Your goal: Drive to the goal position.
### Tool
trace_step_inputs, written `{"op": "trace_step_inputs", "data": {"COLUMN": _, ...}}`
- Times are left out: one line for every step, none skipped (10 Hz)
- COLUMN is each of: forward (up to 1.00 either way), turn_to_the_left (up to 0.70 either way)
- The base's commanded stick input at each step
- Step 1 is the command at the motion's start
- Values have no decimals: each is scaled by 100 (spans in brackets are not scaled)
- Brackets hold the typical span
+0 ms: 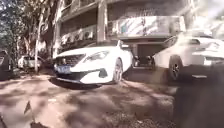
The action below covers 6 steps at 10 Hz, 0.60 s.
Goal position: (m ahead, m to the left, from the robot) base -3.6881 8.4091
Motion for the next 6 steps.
{"op": "trace_step_inputs", "data": {"forward": 45, "turn_to_the_left": -27}}
{"op": "trace_step_inputs", "data": {"forward": 45, "turn_to_the_left": -27}}
{"op": "trace_step_inputs", "data": {"forward": 45, "turn_to_the_left": -27}}
{"op": "trace_step_inputs", "data": {"forward": 45, "turn_to_the_left": -27}}
{"op": "trace_step_inputs", "data": {"forward": 45, "turn_to_the_left": -27}}
{"op": "trace_step_inputs", "data": {"forward": 45, "turn_to_the_left": -27}}
